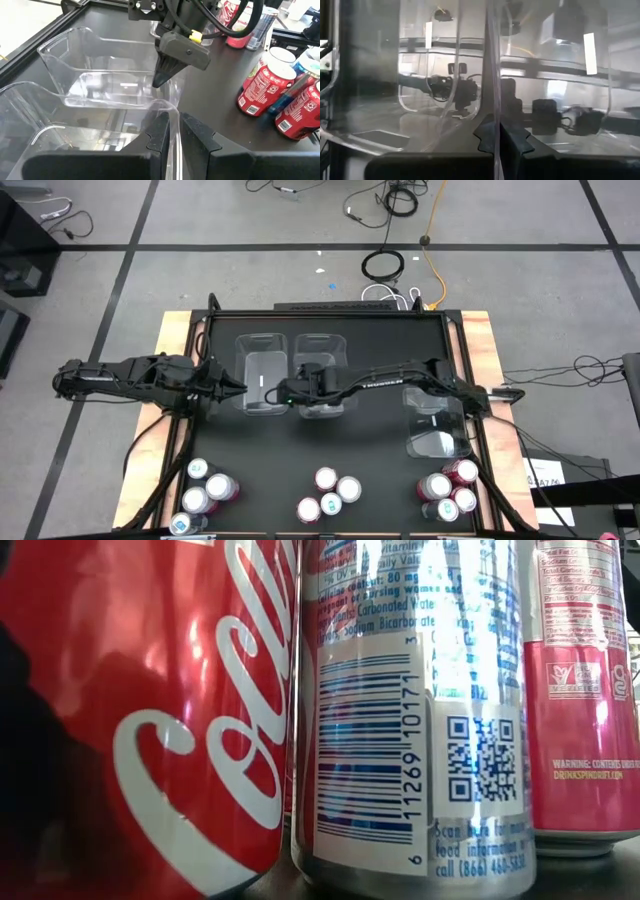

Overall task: Sort soda cans
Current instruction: Move the top transparent bin to the right side of the left transparent bin

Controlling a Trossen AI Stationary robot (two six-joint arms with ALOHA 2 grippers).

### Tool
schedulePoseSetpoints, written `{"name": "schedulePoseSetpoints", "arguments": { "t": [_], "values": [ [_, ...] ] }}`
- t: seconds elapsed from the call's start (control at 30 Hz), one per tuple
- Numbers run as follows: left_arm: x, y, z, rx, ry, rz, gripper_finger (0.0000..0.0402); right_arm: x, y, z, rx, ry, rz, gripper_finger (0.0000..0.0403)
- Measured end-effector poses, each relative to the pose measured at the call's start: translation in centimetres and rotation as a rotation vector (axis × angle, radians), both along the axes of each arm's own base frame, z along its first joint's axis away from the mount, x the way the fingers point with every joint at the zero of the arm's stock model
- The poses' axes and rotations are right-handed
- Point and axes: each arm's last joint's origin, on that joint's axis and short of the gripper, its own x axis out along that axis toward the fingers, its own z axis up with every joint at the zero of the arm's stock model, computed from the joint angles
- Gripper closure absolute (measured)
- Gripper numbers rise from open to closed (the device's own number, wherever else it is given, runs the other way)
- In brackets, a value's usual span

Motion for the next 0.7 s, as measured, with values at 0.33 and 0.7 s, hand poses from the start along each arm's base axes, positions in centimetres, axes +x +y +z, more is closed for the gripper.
{"name": "schedulePoseSetpoints", "arguments": {
  "t": [0.33, 0.7],
  "values": [
    [-0.08, 0.00, -0.16, 0.001, 0.018, 0.000, 0.0348, 0.74, -0.84, -0.17, -0.062, -0.061, -0.032, 0.0386],
    [-0.08, 0.00, -0.16, 0.001, 0.019, 0.000, 0.0348, 0.85, -0.42, -0.18, -0.047, -0.069, -0.007, 0.0362]
  ]
}}
